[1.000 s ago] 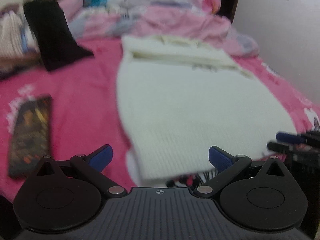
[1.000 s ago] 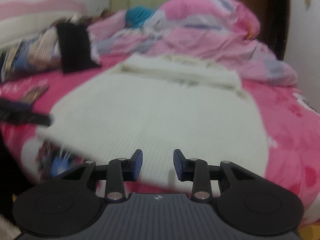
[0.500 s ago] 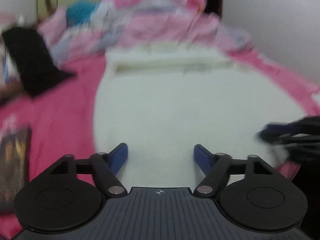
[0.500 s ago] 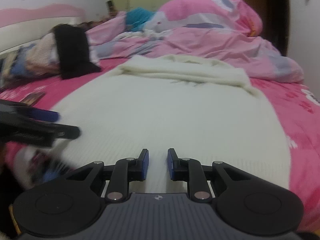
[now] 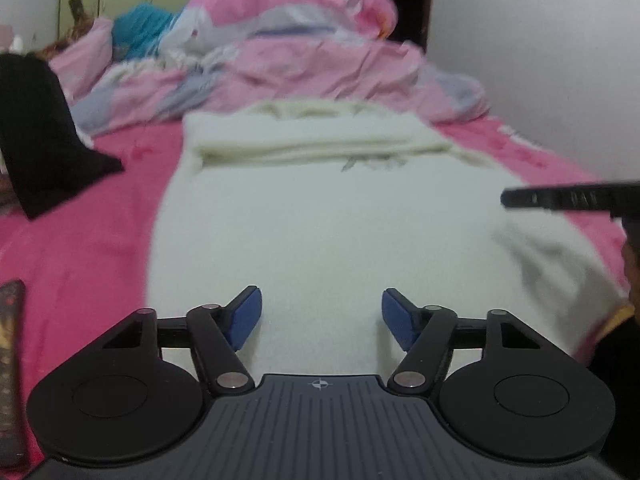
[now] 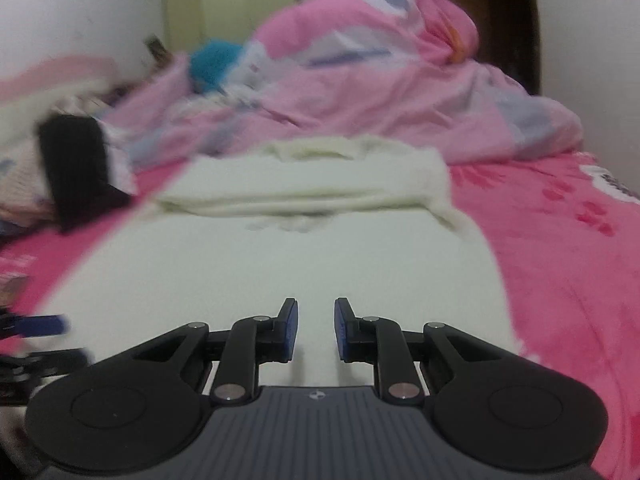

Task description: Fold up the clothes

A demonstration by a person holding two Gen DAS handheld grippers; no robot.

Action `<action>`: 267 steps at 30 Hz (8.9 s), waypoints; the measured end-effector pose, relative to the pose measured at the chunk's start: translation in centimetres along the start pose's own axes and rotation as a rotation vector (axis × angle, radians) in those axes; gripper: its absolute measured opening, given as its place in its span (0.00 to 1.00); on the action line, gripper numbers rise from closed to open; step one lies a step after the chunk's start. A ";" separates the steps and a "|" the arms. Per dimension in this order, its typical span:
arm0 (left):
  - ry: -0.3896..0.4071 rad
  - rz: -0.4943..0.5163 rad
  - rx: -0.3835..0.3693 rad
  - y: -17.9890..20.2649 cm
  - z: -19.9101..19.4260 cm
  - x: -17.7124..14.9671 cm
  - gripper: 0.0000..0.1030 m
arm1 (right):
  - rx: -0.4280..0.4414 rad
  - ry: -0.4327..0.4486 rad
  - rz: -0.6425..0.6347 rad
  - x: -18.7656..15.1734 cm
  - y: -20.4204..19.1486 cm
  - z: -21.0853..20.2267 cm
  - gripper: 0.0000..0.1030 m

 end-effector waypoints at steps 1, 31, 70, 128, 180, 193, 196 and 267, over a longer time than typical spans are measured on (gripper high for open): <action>0.001 0.001 -0.001 -0.1 0.0 -0.2 0.65 | -0.033 -0.032 0.001 -0.1 0.9 1.1 0.20; -0.004 -0.008 -0.018 -1.2 -0.6 -0.7 0.70 | -0.033 -0.056 0.464 1.3 16.0 -1.1 0.08; -0.016 -0.040 0.001 -1.0 -2.8 -1.9 0.77 | 0.163 -0.096 0.620 -4.4 9.6 -9.3 0.15; 0.008 -0.476 -0.130 -7.1 -9.2 -2.3 0.10 | 0.755 -0.361 1.163 -11.9 -10.7 0.4 0.45; -0.146 -0.914 -0.425 -8.5 -1.9 -2.7 0.42 | 0.860 -0.287 1.158 -10.5 -12.5 0.8 0.05; -0.153 -0.559 -0.274 -5.8 -2.1 -2.3 0.30 | 0.475 -0.123 0.599 -6.6 0.8 -8.2 0.35; -0.147 -0.481 -0.234 -4.9 -2.2 -2.3 0.30 | 0.325 -0.034 0.631 -5.5 7.6 -9.3 0.41; -0.117 -0.177 -0.100 -1.7 -2.0 -1.8 0.31 | 0.528 -0.226 0.841 -8.8 8.9 -2.2 0.19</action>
Point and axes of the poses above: each gripper's, at about its wrist camera, not at the fingertips, and z roughly the way its jaws point, y to its right, x to its top, the point moved 8 cm from there along z, roughly the way its jaws point, and after that the axes turned 2 degrees about y, right-handed, at the moved point
